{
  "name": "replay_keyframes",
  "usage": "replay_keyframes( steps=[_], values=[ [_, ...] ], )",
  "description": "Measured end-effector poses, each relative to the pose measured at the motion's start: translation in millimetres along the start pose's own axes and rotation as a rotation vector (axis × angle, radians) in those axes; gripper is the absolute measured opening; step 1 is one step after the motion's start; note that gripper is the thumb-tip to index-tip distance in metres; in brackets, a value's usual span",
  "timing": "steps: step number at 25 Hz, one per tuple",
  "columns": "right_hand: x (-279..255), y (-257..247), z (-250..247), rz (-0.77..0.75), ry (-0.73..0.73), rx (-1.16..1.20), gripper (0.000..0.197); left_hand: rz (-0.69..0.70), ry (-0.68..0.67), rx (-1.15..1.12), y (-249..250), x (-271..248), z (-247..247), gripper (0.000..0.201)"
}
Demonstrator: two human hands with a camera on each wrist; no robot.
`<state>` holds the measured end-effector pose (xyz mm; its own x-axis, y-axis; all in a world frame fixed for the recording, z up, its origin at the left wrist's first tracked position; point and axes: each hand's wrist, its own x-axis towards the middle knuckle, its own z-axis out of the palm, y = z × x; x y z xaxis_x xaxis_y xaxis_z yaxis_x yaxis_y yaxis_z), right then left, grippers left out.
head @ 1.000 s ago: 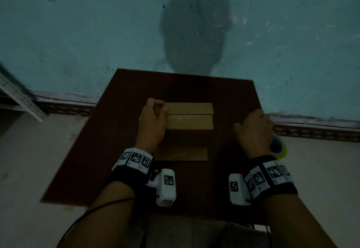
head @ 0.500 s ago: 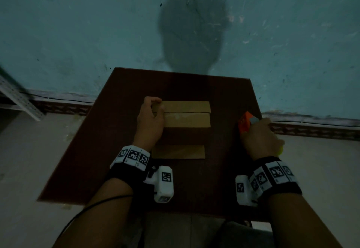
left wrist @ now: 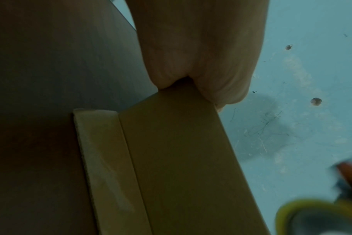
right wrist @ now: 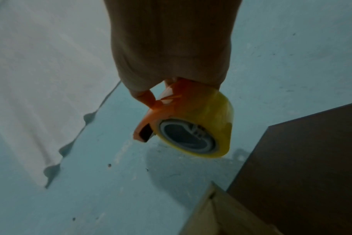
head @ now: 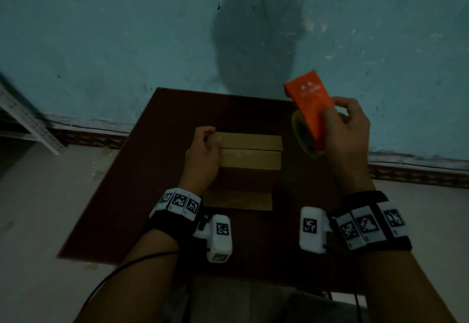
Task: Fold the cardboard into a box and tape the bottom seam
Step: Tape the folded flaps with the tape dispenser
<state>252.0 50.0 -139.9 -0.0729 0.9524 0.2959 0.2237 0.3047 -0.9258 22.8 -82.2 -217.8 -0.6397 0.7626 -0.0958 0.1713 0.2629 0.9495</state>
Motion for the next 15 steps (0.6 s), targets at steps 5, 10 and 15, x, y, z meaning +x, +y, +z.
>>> replay_keyframes(
  steps=[5,10,15],
  values=[
    [11,-39,31,-0.014,-0.292,0.033,0.018,0.003,-0.007,-0.042,0,1,-2,0.027],
    [13,-51,76,-0.071,-0.615,-0.132,0.037,0.021,0.006,-0.061,3,-1,-4,0.022],
    [13,-49,94,-0.064,-0.722,-0.249,0.041,-0.013,-0.054,-0.206,7,-5,-6,0.03]
  ],
)
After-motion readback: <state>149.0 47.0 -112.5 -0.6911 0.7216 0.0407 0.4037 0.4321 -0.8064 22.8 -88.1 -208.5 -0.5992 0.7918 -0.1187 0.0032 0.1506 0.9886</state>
